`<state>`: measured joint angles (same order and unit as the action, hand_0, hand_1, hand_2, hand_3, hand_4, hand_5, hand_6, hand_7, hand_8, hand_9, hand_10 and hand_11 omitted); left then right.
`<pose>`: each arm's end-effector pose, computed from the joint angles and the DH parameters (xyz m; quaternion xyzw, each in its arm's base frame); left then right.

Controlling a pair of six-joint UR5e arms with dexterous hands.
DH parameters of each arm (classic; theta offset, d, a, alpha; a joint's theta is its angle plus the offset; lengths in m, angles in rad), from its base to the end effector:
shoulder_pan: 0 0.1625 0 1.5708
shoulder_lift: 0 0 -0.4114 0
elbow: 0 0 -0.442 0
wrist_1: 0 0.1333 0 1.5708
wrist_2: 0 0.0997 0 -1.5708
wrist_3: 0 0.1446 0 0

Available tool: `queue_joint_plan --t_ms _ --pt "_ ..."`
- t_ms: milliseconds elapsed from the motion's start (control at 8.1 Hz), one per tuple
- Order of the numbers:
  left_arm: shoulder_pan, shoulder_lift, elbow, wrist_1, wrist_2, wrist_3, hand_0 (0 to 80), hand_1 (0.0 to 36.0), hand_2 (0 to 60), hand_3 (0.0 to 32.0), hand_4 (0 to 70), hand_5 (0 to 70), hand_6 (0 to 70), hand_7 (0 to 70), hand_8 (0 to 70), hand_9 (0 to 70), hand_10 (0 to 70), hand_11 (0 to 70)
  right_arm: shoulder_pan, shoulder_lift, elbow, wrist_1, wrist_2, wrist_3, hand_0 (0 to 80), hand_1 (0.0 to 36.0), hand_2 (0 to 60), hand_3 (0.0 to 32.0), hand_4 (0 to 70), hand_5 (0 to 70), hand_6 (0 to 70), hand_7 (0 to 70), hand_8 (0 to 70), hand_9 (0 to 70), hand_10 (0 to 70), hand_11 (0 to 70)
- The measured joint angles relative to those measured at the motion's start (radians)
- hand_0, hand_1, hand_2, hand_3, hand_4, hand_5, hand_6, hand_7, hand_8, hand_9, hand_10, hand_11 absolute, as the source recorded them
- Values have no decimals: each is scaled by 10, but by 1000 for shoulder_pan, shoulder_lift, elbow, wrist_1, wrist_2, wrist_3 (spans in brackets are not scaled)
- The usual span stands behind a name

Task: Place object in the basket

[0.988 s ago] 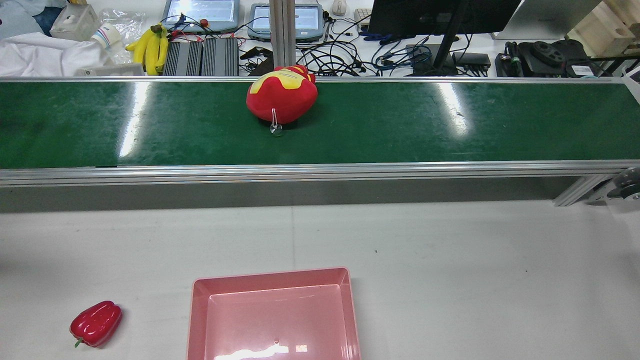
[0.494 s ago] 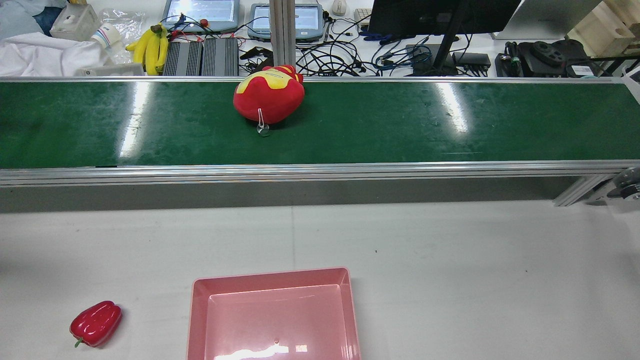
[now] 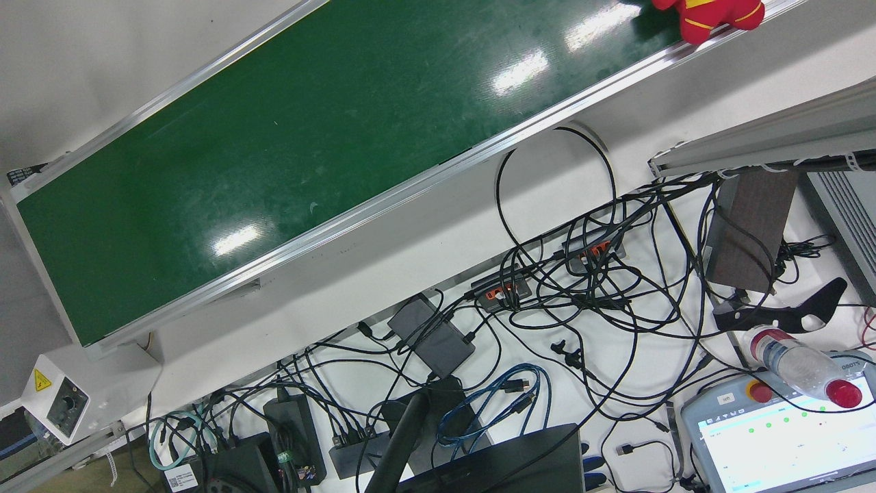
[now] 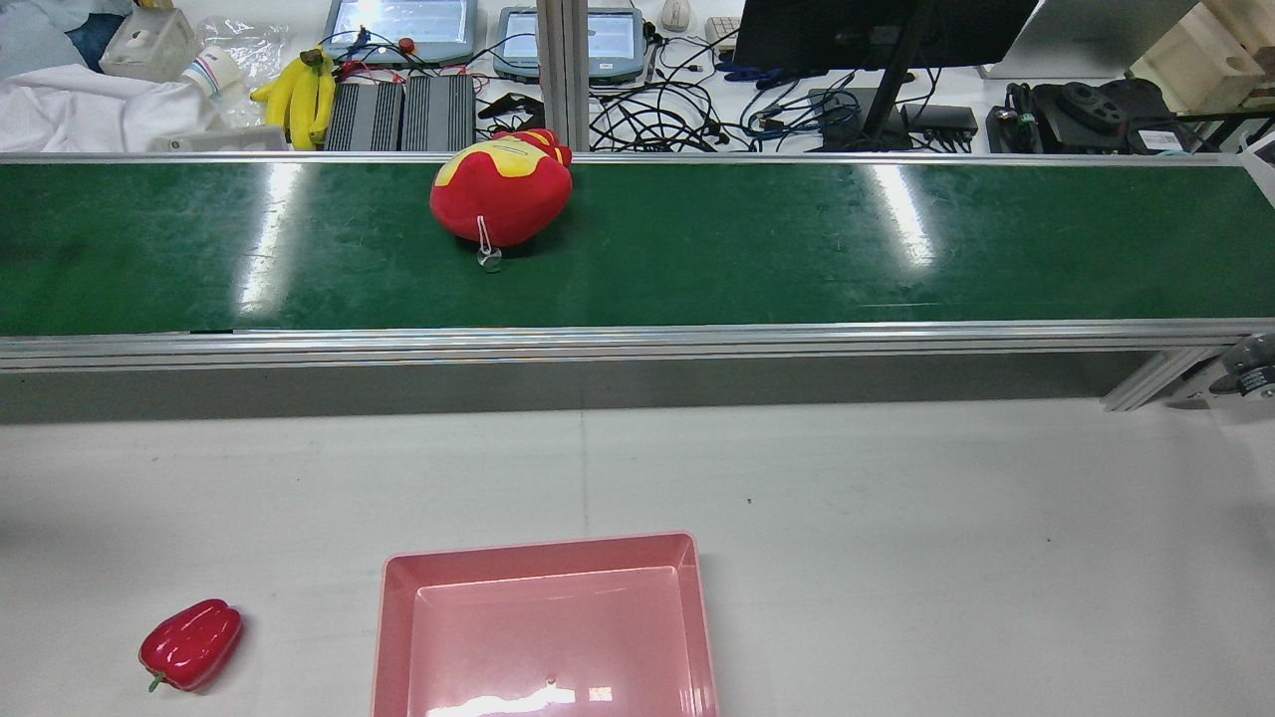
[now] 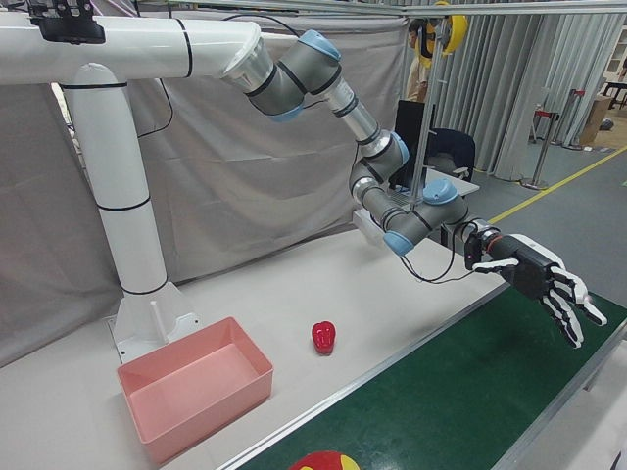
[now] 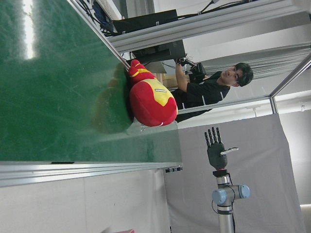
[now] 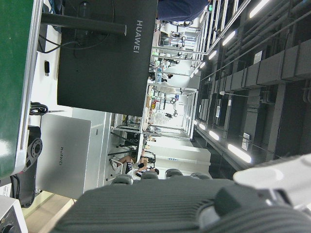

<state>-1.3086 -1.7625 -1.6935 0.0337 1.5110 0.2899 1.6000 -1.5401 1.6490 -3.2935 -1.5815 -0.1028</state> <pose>0.0353 -0.6791 0.4855 0.0290 0.7984 -0.5847 0.1408 0.1490 -0.5881 0.6315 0.0418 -0.6905 0.7215 0.0303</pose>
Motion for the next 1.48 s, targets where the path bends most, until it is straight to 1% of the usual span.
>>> queue_joint_plan --t_ms 123,247,370,494,617,741,864,988,1235,1358,1481 --pt "0 0 0 0 0 0 546 106 0 224 39 304 29 91 131 143 45 83 0 0 0 0 0 0 0 0 0 0 0 0 0 0 0 0 0 0" --pt "0 0 0 0 0 1 553 115 0 228 34 312 28 91 132 145 40 76 0 0 0 0 0 0 0 0 0 0 0 0 0 0 0 0 0 0" --pt "2 0 -1 0 0 4 556 119 0 242 21 307 26 91 133 146 34 68 0 0 0 0 0 0 0 0 0 0 0 0 0 0 0 0 0 0" --pt "1 -1 -4 3 -1 19 563 126 0 256 12 307 26 90 132 145 34 69 0 0 0 0 0 0 0 0 0 0 0 0 0 0 0 0 0 0" --pt "0 -5 -9 8 -1 36 570 134 0 250 16 315 23 89 130 141 36 72 0 0 0 0 0 0 0 0 0 0 0 0 0 0 0 0 0 0" --pt "1 -8 -13 14 -1 46 564 128 0 256 10 304 20 88 129 139 33 67 0 0 0 0 0 0 0 0 0 0 0 0 0 0 0 0 0 0" --pt "2 -17 -15 23 -1 65 566 132 0 268 3 309 20 87 129 142 32 68 0 0 0 0 0 0 0 0 0 0 0 0 0 0 0 0 0 0" --pt "2 -33 -18 43 -2 95 571 137 0 280 0 306 18 86 128 142 32 67 0 0 0 0 0 0 0 0 0 0 0 0 0 0 0 0 0 0" --pt "4 -52 -33 76 -2 151 572 143 0 288 0 295 14 85 126 140 33 70 1 0 0 0 0 0 0 0 0 0 0 0 0 0 0 0 0 0" --pt "4 -55 -59 104 -2 189 577 138 0 294 0 285 14 83 124 140 36 74 1 0 1 0 0 0 0 0 0 0 0 0 0 0 0 0 0 0" --pt "12 -56 -108 150 -2 234 578 140 0 288 0 298 15 85 125 140 34 71 1 0 1 0 0 0 0 0 0 0 0 0 0 0 0 0 0 0"
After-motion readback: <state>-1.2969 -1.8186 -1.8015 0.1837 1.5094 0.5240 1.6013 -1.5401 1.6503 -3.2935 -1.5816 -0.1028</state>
